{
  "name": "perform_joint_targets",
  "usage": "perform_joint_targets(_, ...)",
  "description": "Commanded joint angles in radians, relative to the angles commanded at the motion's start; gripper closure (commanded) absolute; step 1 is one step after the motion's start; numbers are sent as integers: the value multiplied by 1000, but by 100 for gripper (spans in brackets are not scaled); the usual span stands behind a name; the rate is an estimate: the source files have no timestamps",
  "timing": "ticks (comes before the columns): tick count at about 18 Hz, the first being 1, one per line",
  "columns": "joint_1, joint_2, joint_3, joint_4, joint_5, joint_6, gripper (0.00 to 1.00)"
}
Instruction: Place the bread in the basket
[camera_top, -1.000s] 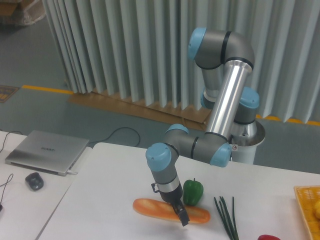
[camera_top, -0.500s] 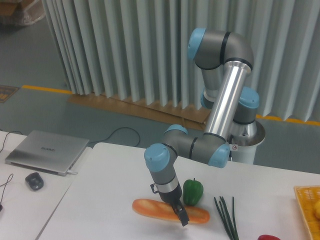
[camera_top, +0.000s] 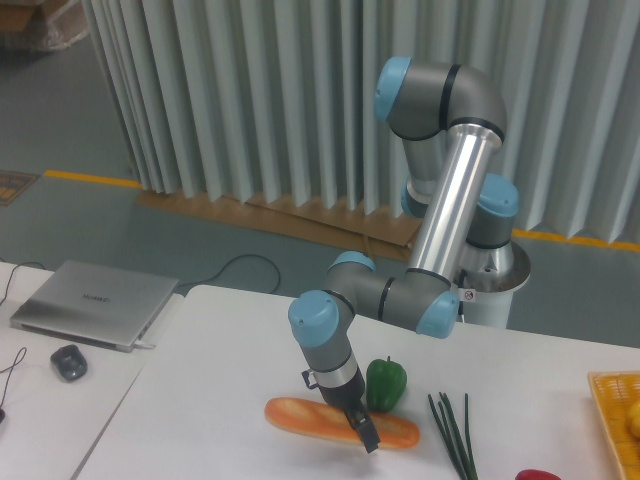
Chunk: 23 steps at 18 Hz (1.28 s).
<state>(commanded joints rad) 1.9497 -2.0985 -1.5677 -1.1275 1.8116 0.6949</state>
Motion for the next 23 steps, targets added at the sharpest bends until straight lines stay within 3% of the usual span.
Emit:
perform_joint_targets(10, 0, -5, -2, -5, 23, 2, 0)
perform_joint_targets(13, 2, 17, 6, -14, 12, 5, 0)
perform_joint_targets(18, 5, 81, 31, -112, -37, 11, 0)
perform_joint_targets(23, 11, 146, 64, -161, -35, 11, 0)
